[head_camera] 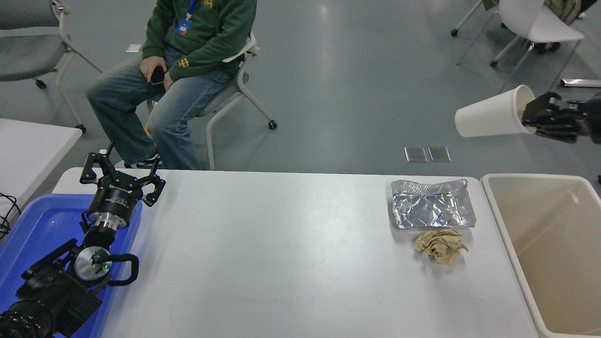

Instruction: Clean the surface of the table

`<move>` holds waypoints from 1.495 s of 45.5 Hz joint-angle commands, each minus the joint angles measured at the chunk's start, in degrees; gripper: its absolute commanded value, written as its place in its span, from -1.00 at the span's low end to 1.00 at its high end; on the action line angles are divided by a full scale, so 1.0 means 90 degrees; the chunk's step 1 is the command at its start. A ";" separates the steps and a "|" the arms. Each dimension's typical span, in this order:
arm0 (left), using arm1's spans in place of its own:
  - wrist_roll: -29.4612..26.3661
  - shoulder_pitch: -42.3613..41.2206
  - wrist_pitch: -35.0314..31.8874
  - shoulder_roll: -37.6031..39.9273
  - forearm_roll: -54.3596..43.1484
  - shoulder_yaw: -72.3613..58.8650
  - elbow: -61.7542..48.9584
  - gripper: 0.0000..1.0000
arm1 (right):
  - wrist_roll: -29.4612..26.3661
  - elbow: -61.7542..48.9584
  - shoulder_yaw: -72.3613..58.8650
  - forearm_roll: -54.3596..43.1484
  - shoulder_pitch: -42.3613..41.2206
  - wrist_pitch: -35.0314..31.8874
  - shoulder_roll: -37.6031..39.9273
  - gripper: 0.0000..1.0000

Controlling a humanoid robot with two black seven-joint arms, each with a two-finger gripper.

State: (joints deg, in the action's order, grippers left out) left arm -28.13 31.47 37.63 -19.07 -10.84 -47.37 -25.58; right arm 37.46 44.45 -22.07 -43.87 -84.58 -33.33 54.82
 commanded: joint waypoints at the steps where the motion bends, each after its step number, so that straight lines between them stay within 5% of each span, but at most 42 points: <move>1: 0.0000 0.0000 -0.0001 0.0000 0.0003 0.0000 0.0000 1.00 | -0.0022 -0.1109 -0.0008 0.0529 0.0520 0.0188 -0.0319 -1.00; 38: 0.0000 0.0000 -0.0001 0.0000 0.0003 0.0000 0.0000 1.00 | -0.0334 -0.4997 0.0011 0.1789 0.3313 0.1359 -0.2370 -1.00; 53: 0.0000 0.0000 -0.0001 0.0000 0.0003 0.0000 0.0000 1.00 | -0.1701 -0.5115 0.0031 0.2716 0.3899 0.2404 -0.2654 -1.00; 68: 0.0000 0.0000 -0.0001 0.0000 -0.0007 0.0000 0.0000 1.00 | -0.3029 -0.5115 0.0089 0.3244 0.4300 0.2590 -0.3093 -1.00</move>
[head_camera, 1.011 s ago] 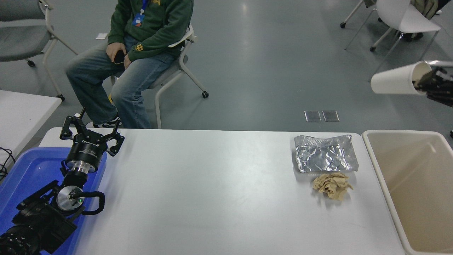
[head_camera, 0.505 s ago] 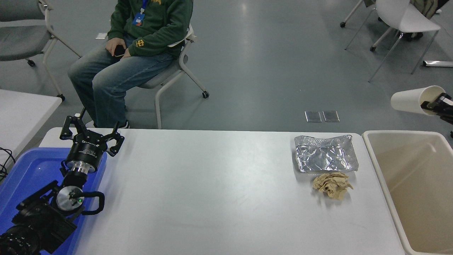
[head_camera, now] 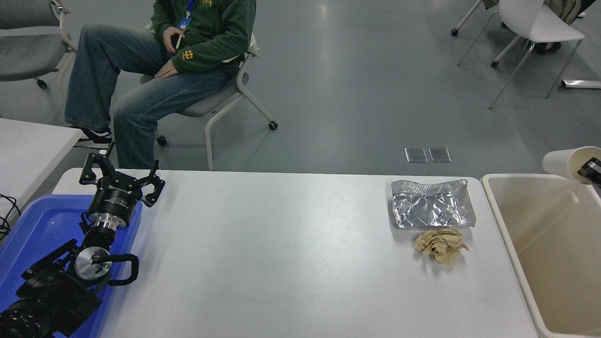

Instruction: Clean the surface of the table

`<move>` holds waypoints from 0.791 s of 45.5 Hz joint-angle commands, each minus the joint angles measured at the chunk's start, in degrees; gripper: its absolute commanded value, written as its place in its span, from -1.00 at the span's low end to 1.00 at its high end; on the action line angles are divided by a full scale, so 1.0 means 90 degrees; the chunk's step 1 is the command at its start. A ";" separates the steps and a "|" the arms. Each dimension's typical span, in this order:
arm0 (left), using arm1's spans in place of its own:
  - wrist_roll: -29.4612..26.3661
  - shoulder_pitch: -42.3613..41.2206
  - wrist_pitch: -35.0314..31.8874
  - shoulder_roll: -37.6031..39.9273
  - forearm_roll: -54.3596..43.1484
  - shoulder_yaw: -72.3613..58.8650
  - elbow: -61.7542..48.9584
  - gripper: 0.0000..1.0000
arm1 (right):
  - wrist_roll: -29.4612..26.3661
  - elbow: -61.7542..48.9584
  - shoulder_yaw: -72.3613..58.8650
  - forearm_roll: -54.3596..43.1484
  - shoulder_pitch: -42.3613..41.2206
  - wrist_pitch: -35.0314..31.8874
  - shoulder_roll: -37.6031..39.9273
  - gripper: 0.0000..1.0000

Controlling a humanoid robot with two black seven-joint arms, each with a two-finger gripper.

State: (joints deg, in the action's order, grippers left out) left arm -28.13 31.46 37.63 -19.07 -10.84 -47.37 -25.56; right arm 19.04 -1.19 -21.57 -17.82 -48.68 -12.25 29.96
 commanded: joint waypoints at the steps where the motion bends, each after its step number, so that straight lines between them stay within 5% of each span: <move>1: 0.0000 0.0000 -0.0002 0.0000 -0.0007 0.0000 0.0008 1.00 | -0.1079 -0.0044 0.0072 0.0349 0.0311 0.0267 -0.0370 -1.00; 14: 0.0000 0.0000 -0.0002 0.0000 0.0003 0.0000 -0.0001 1.00 | -0.2125 -0.0034 0.0727 0.0340 0.0379 0.0346 -0.0624 -1.00; 34: 0.0000 0.0000 -0.0002 0.0000 0.0003 0.0000 0.0009 1.00 | -0.2281 -0.0034 0.0766 0.0359 0.0408 0.0561 -0.0800 -1.00; 36: 0.0000 0.0000 -0.0002 0.0000 -0.0007 0.0000 0.0009 1.00 | -0.2281 -0.0034 0.0775 0.0359 0.0418 0.0561 -0.0800 -0.87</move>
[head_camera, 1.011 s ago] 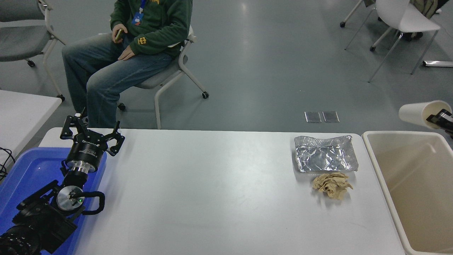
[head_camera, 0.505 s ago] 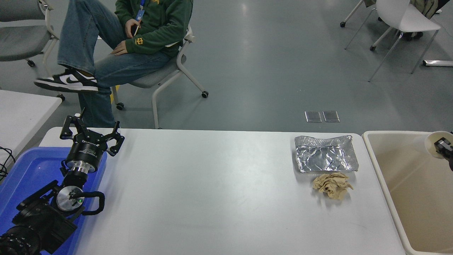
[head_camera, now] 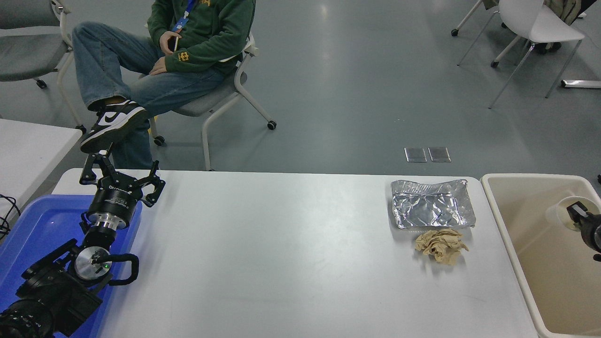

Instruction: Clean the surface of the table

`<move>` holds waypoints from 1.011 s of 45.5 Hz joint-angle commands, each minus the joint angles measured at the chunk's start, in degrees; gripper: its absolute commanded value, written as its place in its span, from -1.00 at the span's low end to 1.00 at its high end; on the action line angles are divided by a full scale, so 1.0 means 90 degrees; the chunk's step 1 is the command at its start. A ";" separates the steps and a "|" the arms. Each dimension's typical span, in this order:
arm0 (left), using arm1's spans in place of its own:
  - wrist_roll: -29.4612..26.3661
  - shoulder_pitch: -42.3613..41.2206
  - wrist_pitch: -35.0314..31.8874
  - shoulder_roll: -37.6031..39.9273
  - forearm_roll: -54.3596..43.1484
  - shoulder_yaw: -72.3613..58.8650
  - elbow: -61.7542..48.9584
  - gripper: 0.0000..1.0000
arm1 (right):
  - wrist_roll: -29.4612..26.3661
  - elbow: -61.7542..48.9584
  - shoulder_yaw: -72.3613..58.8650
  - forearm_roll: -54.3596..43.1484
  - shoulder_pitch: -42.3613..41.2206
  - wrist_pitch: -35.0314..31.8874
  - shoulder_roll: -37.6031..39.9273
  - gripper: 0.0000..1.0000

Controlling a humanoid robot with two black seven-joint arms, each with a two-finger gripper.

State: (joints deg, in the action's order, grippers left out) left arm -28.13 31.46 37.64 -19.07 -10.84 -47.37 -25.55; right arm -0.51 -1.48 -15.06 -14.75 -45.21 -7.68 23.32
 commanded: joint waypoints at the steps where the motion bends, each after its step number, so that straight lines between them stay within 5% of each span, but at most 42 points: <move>1: 0.0000 0.0000 -0.0002 0.0000 -0.0006 0.0000 -0.0003 1.00 | -0.0110 -0.0001 0.0052 0.0018 0.0033 0.0062 -0.0061 -0.78; 4: 0.0000 0.0000 -0.0002 0.0000 0.0003 0.0000 -0.0003 1.00 | -0.0110 -0.0001 0.0052 0.0028 0.0033 0.0101 -0.0061 -0.54; 16: 0.0000 0.0000 -0.0002 0.0000 -0.0006 0.0000 0.0007 1.00 | -0.0100 -0.0001 0.0071 0.0155 -0.0016 0.0209 -0.0042 1.00; 46: 0.0000 0.0000 -0.0002 0.0000 -0.0006 0.0000 -0.0003 1.00 | -0.0080 -0.0001 0.0608 0.0155 -0.0309 0.0160 0.0036 0.99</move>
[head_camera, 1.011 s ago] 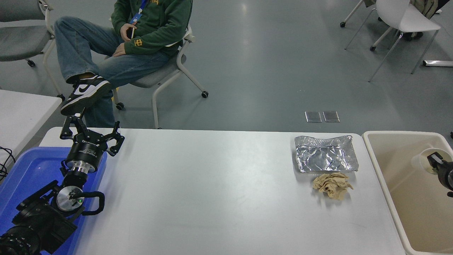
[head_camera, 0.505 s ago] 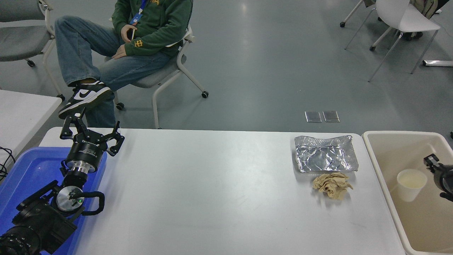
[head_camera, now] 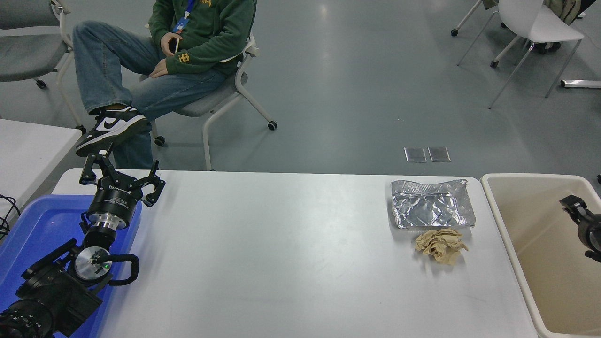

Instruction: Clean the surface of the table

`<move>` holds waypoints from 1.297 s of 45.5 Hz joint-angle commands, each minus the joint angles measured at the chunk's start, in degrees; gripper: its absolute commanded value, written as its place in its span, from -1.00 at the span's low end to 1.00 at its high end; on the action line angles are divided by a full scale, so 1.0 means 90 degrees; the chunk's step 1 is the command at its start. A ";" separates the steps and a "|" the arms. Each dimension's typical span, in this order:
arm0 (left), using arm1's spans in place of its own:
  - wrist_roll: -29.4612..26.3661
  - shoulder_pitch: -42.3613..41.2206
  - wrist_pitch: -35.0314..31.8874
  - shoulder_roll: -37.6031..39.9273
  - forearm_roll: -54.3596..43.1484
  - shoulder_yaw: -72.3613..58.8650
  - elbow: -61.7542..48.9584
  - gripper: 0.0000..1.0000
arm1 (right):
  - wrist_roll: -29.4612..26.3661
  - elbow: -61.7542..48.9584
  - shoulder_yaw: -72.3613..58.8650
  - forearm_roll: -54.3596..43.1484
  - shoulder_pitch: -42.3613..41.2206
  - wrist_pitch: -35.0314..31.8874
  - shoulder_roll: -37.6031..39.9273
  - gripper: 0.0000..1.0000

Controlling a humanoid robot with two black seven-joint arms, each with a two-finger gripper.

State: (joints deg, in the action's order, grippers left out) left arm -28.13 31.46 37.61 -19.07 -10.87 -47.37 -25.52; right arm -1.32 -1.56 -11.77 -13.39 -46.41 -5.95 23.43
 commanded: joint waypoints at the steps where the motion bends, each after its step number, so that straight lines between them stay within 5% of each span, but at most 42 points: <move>1: 0.0000 0.0000 0.0001 0.0000 -0.0003 0.0000 0.0004 1.00 | 0.0009 0.0008 0.0244 0.0004 -0.0204 -0.0032 0.0024 0.99; 28: 0.0000 0.0000 0.0001 0.0000 -0.0003 0.0000 -0.0006 1.00 | 0.0058 0.0466 0.0253 0.0013 -0.1366 -0.0071 0.0385 0.99; 59: 0.0000 0.0000 0.0001 0.0000 -0.0003 0.0000 0.0004 1.00 | 0.0683 0.4694 0.2108 0.0013 -0.1718 -0.0032 0.1382 0.99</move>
State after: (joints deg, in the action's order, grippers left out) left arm -28.12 31.47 37.62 -19.07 -10.86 -47.37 -25.49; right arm 2.85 29.31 1.91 -13.28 -61.65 -6.40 34.21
